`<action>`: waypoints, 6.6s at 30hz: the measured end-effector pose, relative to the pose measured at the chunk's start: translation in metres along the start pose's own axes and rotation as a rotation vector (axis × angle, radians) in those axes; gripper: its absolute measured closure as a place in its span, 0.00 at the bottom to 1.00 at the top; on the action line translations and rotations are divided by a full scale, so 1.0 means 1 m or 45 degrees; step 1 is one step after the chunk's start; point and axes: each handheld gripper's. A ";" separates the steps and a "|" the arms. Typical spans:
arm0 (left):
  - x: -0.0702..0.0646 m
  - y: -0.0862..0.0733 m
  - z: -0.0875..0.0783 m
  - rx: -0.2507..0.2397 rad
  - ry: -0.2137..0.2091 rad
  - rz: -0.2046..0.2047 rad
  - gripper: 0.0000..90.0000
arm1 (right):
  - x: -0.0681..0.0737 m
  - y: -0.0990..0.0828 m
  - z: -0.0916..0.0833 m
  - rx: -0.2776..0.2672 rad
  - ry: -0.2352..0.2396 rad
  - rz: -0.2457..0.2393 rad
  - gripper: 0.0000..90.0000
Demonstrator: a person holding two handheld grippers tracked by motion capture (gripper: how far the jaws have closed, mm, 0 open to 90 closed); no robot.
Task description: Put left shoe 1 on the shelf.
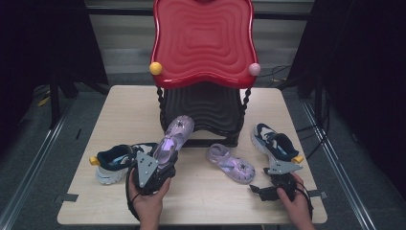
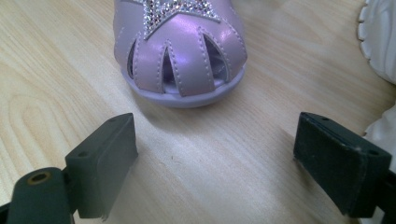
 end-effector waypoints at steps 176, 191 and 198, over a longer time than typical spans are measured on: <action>-0.030 0.028 0.146 -0.128 0.165 -0.137 0.17 | 0.000 0.000 0.000 -0.002 0.006 0.001 0.14; -0.027 0.034 0.118 -0.146 0.050 -0.099 0.17 | 0.000 0.000 0.000 -0.002 0.005 0.001 0.14; -0.026 0.030 0.108 -0.120 -0.001 -0.095 0.17 | 0.000 0.000 0.000 -0.002 0.005 0.001 0.14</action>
Point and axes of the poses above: each handheld gripper's, and its own axes: z roughly forward along the jaws, y roughly out of its top, x roughly to its left, and after that the axes turned 4 degrees about -x, right-handed
